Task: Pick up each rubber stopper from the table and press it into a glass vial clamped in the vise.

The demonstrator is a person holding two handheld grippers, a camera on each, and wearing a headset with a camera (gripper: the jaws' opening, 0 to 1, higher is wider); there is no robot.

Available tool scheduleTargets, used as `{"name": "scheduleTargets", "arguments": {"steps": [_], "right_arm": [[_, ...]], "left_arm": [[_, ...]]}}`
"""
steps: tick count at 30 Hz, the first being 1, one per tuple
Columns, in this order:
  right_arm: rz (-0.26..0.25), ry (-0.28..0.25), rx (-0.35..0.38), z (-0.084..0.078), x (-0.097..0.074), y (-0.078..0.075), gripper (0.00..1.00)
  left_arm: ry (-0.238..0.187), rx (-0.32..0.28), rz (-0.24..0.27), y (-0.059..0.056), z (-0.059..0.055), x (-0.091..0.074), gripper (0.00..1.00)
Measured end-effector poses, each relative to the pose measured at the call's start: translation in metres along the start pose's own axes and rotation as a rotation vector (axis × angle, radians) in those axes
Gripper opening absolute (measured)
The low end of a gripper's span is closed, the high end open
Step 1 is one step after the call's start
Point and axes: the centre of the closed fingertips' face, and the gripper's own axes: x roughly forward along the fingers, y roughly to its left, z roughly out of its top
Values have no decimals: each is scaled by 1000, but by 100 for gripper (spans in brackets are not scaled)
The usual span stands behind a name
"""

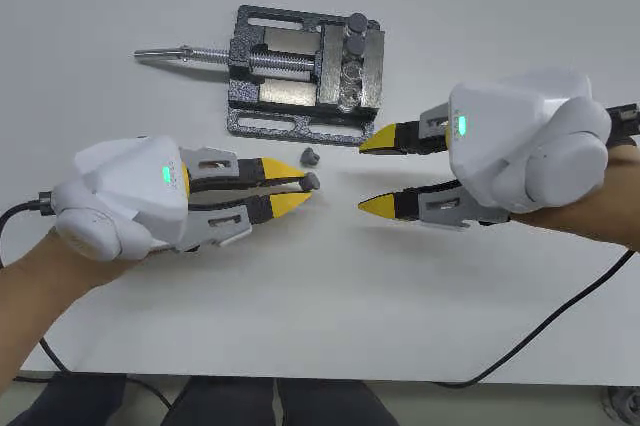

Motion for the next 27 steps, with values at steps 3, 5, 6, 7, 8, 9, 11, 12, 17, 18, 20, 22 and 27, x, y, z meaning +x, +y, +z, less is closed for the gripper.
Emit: {"name": "scheduleTargets", "arguments": {"steps": [3,5,6,7,8,9,11,12,17,18,20,22,27], "right_arm": [[1,3,-13,4,-1,-2,29],[3,6,-22,5,-1,-3,29],[5,8,-27,6,-2,-4,29],[6,8,-30,7,-2,-5,29],[6,11,-36,8,-2,-6,29],[7,13,-39,8,-2,-7,29],[9,15,-46,11,-2,-10,28],[11,15,-49,12,-2,-10,28],[10,13,-76,22,-4,-18,28],[10,11,-80,25,-5,-20,28],[8,7,-93,30,-7,-22,27],[5,3,-105,35,-9,-26,27],[5,1,-130,44,-14,-31,26]], "left_arm": [[-13,7,-12,1,5,0,3],[-11,14,-16,2,5,0,3],[-13,15,-19,3,6,0,3],[-16,16,-20,4,7,-1,3],[-20,19,-22,6,9,-1,3],[-22,22,-24,7,10,-2,3],[-29,29,-27,9,13,-3,3],[-32,32,-29,10,15,-3,3],[-50,62,-40,16,28,-6,3],[-52,70,-40,17,30,-7,3],[-60,78,-42,19,34,-8,3],[-69,87,-40,21,39,-9,3],[-79,102,-42,23,43,-8,3]]}}
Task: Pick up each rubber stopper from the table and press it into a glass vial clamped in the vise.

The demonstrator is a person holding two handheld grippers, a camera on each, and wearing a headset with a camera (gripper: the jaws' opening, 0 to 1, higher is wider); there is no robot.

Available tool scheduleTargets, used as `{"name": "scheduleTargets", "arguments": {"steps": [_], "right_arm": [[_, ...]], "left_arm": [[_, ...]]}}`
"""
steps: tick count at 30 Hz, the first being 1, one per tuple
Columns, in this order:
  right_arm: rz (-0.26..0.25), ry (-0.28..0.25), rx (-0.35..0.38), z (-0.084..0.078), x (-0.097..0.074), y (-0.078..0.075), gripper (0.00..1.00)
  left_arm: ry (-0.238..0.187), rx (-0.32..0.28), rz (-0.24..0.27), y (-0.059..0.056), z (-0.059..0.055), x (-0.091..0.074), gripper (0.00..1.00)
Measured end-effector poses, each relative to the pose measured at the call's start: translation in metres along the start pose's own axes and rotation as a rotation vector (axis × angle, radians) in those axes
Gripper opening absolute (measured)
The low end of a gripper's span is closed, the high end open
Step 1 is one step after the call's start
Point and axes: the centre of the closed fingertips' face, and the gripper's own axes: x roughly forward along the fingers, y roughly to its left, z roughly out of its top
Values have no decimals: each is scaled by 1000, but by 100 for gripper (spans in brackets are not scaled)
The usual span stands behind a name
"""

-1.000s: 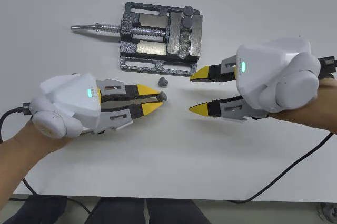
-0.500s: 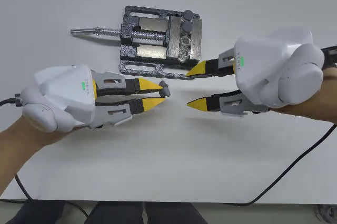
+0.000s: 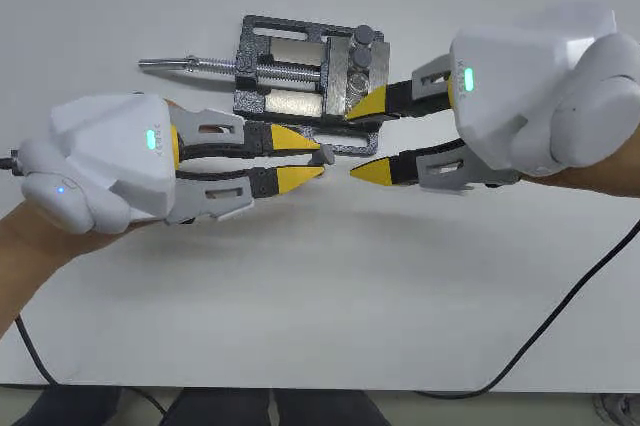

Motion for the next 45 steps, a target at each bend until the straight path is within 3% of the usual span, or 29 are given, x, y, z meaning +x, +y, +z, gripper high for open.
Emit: {"name": "scheduleTargets", "arguments": {"steps": [21,45], "right_arm": [[40,-10,-43,8,1,-2,20],[65,-47,-70,14,1,-3,13]], "left_arm": [[-64,54,-15,8,19,2,3],[-105,63,-23,12,26,2,3]]}}
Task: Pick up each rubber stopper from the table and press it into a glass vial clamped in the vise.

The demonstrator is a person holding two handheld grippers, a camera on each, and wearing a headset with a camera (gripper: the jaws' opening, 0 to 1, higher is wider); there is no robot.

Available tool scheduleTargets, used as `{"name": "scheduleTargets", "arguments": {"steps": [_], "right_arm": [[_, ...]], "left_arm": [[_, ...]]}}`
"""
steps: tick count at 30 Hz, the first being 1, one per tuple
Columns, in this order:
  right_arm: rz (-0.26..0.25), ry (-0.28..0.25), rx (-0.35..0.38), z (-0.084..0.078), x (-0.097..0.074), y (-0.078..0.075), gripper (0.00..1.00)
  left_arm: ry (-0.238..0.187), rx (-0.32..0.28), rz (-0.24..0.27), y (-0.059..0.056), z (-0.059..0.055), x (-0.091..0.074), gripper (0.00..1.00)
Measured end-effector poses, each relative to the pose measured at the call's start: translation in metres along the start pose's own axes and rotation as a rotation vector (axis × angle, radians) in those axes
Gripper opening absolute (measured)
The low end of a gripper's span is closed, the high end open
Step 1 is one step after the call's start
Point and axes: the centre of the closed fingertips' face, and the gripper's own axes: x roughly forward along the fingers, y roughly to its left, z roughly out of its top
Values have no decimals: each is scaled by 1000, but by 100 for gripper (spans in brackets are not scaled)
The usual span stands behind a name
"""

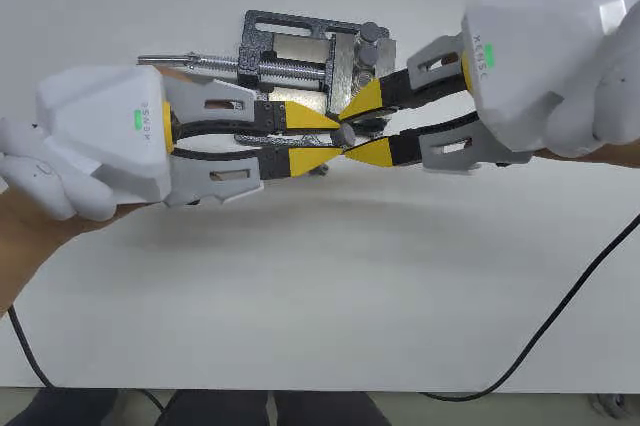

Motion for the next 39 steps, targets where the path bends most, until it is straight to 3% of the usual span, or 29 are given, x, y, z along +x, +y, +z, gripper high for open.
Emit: {"name": "scheduleTargets", "arguments": {"steps": [19,22,28,39], "right_arm": [[-6,-4,4,2,-3,-2,12],[-14,1,3,2,-4,-2,12],[-27,23,1,0,-9,-4,12],[-56,50,4,3,-18,-9,12]], "left_arm": [[-12,-17,-5,2,2,1,4],[10,-26,-6,1,-1,1,5],[9,-36,0,3,3,0,13],[33,-13,14,10,8,-4,15]]}}
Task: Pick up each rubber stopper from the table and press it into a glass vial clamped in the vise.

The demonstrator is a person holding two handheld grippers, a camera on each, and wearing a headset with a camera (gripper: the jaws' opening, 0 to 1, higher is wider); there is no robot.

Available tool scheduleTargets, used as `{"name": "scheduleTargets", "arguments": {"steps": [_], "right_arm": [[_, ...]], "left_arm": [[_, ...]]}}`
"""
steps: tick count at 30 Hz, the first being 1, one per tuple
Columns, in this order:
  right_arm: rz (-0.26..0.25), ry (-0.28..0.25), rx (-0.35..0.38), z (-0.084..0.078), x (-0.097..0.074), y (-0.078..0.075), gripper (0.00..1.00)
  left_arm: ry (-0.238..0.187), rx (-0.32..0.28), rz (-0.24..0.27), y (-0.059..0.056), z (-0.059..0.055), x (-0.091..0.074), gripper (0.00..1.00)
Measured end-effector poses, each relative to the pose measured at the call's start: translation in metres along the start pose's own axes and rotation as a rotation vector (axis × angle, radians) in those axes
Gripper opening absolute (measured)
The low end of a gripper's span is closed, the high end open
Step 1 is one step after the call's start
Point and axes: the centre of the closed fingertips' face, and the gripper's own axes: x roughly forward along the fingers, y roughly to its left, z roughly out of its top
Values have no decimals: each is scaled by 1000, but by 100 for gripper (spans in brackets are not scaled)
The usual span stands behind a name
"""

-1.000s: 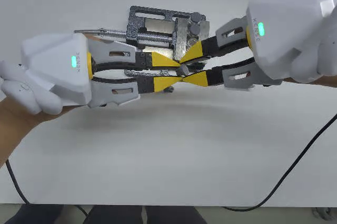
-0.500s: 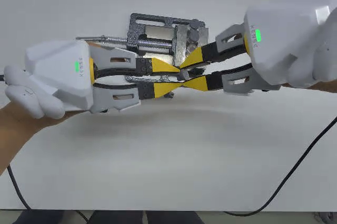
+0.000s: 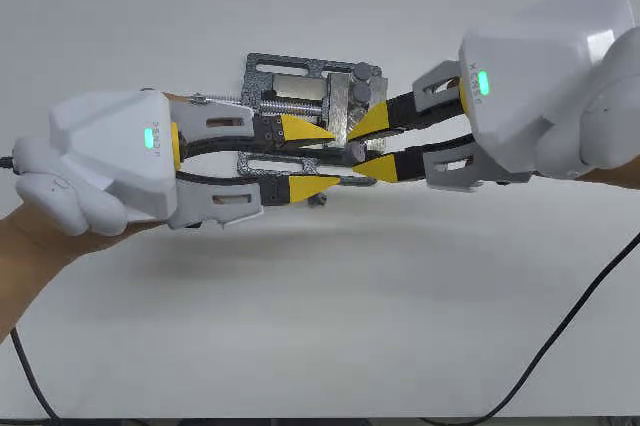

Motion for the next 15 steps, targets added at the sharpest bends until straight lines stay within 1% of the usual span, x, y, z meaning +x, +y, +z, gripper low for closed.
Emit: {"name": "scheduleTargets", "arguments": {"steps": [2,10,15], "right_arm": [[-4,7,1,0,-1,-1,11],[-13,40,7,-3,-4,-4,11],[-11,55,12,-4,-3,-5,11]], "left_arm": [[14,6,6,2,-2,-1,15],[31,21,14,4,-5,-3,15],[26,30,14,3,-3,-1,13]]}}
